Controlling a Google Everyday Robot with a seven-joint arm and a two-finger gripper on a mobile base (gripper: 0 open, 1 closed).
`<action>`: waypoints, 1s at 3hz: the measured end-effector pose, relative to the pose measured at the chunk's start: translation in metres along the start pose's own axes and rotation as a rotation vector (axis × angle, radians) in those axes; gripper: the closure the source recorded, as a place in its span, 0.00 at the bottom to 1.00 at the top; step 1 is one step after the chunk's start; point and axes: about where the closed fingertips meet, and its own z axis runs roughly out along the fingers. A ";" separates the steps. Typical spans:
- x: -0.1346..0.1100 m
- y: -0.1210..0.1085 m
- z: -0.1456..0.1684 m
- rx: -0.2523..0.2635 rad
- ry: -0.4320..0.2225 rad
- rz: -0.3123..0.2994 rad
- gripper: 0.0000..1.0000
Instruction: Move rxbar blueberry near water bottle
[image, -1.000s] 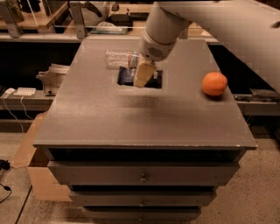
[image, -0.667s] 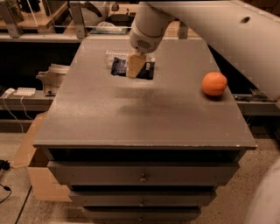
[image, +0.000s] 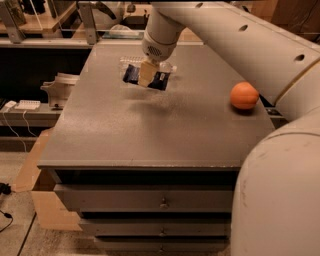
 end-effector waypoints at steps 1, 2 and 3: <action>-0.003 -0.008 0.013 -0.005 0.010 0.025 0.82; -0.005 -0.012 0.020 -0.009 0.015 0.031 0.59; -0.006 -0.014 0.022 -0.011 0.014 0.037 0.36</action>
Offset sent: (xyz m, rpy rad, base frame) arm 0.0277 0.0061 -0.0103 0.0032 0.0221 -0.0392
